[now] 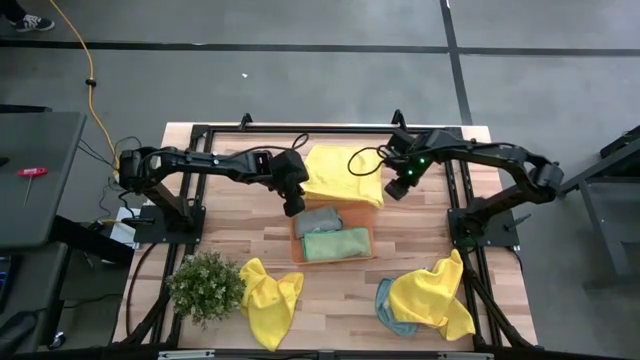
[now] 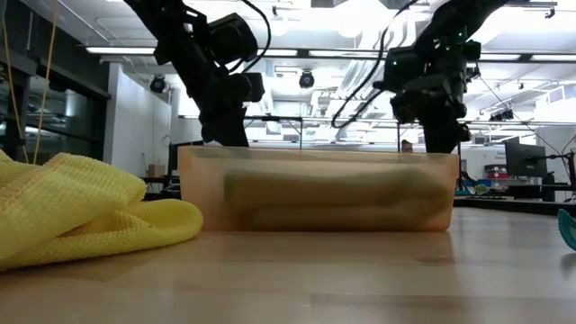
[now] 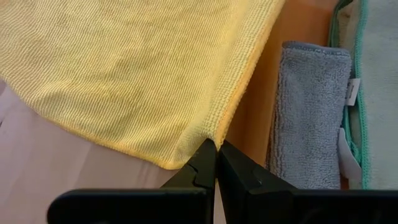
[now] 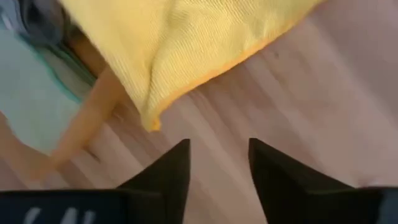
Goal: Fold microfiber towels
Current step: Fold the top right yellow microfiber towel
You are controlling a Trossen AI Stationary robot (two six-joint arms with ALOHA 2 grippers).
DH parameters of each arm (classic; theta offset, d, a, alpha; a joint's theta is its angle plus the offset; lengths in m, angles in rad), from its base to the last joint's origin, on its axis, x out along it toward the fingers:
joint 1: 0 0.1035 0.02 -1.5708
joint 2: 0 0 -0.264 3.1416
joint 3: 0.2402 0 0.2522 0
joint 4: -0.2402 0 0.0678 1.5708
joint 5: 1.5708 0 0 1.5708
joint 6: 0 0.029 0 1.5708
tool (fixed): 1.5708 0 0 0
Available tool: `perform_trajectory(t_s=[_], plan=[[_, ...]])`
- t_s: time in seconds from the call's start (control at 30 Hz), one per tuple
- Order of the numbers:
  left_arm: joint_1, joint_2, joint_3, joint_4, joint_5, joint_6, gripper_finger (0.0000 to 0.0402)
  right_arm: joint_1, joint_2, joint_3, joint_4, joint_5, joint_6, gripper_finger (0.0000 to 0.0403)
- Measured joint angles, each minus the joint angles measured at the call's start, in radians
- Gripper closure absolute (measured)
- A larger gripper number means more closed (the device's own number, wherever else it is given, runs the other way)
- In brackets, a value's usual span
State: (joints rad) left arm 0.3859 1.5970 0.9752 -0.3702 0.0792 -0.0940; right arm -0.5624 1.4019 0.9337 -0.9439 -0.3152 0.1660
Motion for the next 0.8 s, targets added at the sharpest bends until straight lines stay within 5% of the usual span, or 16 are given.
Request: perform_trajectory(t_s=[0.2,0.47,0.8], plan=[[0.000,0.000,0.000,0.001,0.007,-0.018,0.0401,0.083,-0.001,0.000,-0.001,0.062,-0.365,0.0225],[0.000,0.000,0.000,0.001,0.007,-0.036,0.0401,0.245,0.006,0.000,0.075,0.165,-0.605,0.0231],[0.000,0.000,0.001,0.005,0.007,-0.038,0.0401,0.282,-0.022,-0.130,0.071,0.235,-0.500,0.0231]])
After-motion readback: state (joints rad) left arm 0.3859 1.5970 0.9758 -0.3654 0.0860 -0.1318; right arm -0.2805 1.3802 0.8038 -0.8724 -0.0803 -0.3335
